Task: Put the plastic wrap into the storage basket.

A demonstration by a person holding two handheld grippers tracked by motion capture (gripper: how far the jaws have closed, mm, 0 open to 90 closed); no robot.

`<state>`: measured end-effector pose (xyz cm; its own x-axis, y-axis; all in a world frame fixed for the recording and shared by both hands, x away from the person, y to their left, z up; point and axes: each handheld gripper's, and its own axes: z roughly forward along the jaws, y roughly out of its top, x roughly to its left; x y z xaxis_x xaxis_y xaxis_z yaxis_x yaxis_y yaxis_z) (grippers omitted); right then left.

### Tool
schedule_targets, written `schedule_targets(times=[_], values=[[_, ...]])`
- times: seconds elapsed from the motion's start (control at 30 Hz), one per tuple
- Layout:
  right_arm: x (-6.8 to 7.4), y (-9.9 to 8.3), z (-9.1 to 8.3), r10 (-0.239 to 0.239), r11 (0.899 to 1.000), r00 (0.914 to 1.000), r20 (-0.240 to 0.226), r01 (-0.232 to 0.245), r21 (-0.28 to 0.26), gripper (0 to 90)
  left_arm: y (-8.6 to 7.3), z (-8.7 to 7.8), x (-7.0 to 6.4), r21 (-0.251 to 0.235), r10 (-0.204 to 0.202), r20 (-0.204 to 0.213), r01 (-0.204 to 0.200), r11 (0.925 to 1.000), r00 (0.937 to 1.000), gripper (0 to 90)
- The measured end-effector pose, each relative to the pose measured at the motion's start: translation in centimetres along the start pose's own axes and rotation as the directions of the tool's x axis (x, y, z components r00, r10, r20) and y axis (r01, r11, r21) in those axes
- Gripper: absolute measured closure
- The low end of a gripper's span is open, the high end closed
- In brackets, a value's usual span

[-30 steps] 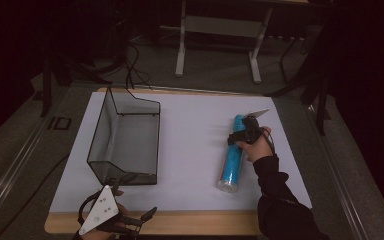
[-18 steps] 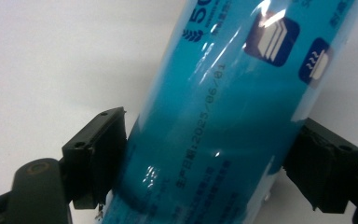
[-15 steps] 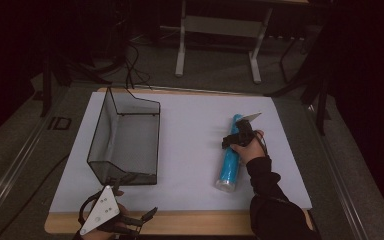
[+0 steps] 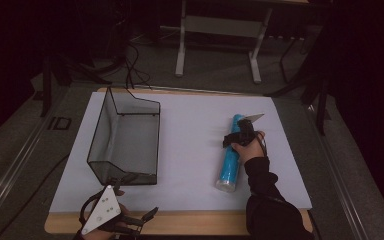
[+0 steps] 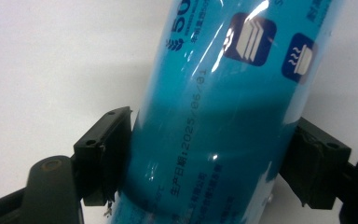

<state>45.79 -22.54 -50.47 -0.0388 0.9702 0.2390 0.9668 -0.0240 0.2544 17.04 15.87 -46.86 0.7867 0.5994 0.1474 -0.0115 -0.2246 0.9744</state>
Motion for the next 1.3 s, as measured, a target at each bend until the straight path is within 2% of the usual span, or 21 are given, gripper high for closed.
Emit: schedule_targets(times=[0.07,0.13,0.27,0.33,0.47,0.67,0.87,1.03,1.17,1.3], values=[[0.2,0.0,0.0,-0.008,1.000,0.9999,0.010,0.008,-0.003,23.6,0.0,0.0,0.0,0.002,0.002,-0.001,-0.002,1.0000,1.0000,1.5],[0.6,-0.1,0.0,-0.036,0.999,0.9991,0.020,0.036,0.000,24.0,0.0,0.0,0.0,0.001,0.000,-0.001,0.000,1.0000,1.0000,1.5],[1.3,0.0,0.1,-0.085,0.996,0.9954,0.045,0.084,0.017,25.7,0.0,0.0,0.1,0.002,0.001,-0.002,-0.001,1.0000,1.0000,1.5],[1.5,0.1,0.0,-0.093,0.995,0.9945,0.047,0.092,0.036,27.2,0.0,0.0,0.1,0.000,0.001,-0.002,-0.001,1.0000,1.0000,1.5],[1.6,0.3,-0.2,-0.092,0.994,0.9957,0.004,0.092,0.060,30.4,0.0,0.0,0.1,0.000,0.001,-0.004,-0.001,1.0000,1.0000,1.5],[2.2,0.5,-0.2,-0.114,0.991,0.9931,-0.026,0.116,0.073,31.1,0.0,0.0,0.2,0.003,0.003,-0.006,-0.003,1.0000,1.0000,1.5],[2.9,0.9,-1.2,-0.122,0.991,0.9904,-0.066,0.125,0.052,31.5,0.0,0.0,0.2,0.004,0.004,-0.008,-0.003,1.0000,1.0000,1.5],[3.5,1.2,-2.5,-0.143,0.989,0.9873,-0.069,0.145,0.014,31.6,0.0,0.1,0.2,0.003,0.002,-0.008,-0.002,1.0000,1.0000,1.5],[4.2,1.6,-3.9,-0.162,0.987,0.9835,-0.080,0.161,-0.016,31.8,0.0,0.1,0.2,0.005,0.002,-0.007,-0.002,1.0000,1.0000,1.5],[5.0,1.9,-5.5,-0.197,0.979,0.9768,-0.083,0.193,-0.061,31.9,0.0,0.1,0.2,0.004,0.001,-0.007,-0.001,1.0000,1.0000,1.5]])
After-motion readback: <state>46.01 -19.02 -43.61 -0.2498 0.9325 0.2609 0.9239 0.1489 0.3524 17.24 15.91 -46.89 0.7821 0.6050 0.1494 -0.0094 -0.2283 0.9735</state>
